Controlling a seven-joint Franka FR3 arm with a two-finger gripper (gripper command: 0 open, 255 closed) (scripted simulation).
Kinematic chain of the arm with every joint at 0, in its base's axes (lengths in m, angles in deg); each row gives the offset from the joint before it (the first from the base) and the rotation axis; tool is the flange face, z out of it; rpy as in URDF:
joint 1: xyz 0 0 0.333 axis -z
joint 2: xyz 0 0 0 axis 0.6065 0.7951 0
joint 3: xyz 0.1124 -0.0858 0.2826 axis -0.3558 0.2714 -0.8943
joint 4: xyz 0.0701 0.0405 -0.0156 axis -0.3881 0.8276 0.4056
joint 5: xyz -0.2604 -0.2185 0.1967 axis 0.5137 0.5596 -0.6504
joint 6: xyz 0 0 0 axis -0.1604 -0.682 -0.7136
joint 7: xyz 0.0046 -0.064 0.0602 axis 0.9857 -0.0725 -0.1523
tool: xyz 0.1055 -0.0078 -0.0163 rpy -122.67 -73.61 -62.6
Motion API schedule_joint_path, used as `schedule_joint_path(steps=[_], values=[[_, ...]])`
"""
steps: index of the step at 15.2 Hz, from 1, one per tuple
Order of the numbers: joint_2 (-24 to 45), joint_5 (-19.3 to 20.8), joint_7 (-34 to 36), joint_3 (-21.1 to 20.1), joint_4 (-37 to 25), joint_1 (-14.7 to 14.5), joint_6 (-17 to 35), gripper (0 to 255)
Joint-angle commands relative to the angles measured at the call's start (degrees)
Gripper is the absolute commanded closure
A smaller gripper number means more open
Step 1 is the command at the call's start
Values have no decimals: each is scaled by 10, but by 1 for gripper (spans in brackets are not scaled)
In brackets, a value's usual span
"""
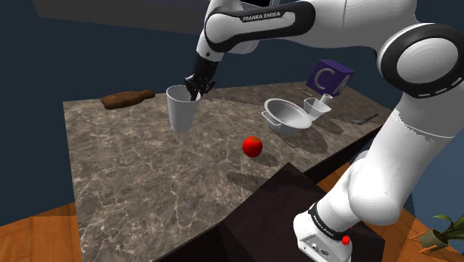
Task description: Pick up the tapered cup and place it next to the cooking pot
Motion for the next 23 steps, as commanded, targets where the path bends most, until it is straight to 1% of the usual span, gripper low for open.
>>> schedule_joint_path(steps=[1, 6, 14, 18, 23], values=[[-4, 1, 2, 0, -11, 0, -14, 255], [-12, 3, 7, 0, -35, 0, -47, 255], [-114, -8, -88, 41, 90, 49, -37, 255], [-154, -6, -137, 66, 136, 72, -40, 255], [-195, 3, -198, 103, 178, 103, -47, 255]])
